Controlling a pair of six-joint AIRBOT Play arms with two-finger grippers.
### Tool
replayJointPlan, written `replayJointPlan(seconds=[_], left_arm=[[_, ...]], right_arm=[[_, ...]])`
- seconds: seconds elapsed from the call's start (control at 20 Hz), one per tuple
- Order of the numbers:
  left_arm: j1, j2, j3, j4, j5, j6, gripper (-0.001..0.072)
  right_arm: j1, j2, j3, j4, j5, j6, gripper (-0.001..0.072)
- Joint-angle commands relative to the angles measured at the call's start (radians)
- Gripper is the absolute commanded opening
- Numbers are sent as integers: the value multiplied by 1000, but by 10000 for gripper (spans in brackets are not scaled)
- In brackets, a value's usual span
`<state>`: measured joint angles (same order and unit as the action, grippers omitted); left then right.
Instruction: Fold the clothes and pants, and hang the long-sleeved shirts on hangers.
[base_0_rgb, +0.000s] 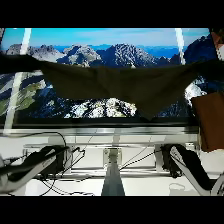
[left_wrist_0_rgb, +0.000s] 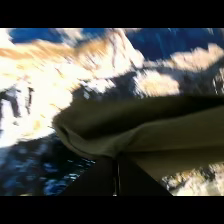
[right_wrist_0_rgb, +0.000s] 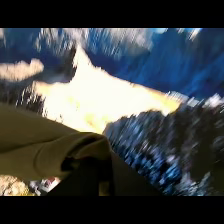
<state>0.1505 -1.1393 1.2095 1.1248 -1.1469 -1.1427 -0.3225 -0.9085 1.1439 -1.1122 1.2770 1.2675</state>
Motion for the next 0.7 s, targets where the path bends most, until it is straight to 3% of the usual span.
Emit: replayJointPlan(seconds=[0.0, 0.2, 0.4, 0.45, 0.5, 0.55, 0.6, 0.65], left_arm=[[-82, -254, -26, -59, 130, 31, 14], [-93, -378, -26, -338, 379, 30, 15], [-93, -385, -26, -431, 586, 32, 32], [-93, -385, -26, -430, 581, 33, 253], [-90, -386, -26, -423, 566, 32, 700], [-86, -385, -26, -418, 526, 31, 709], [-76, -385, -26, -401, 453, 32, 710], [-60, -385, -26, -366, 367, 32, 708]], right_arm=[[0, -216, -100, 52, -56, 6, 26], [0, -383, -99, 66, -269, 6, 26], [0, -411, -99, 69, -579, 68, 26], [0, -411, -99, 69, -627, 84, 40], [0, -411, -99, 67, -650, 84, 162], [0, -411, -99, 62, -652, 84, 338], [-1, -411, -99, 55, -646, 84, 416], [-1, -411, -99, 35, -628, 84, 414]])
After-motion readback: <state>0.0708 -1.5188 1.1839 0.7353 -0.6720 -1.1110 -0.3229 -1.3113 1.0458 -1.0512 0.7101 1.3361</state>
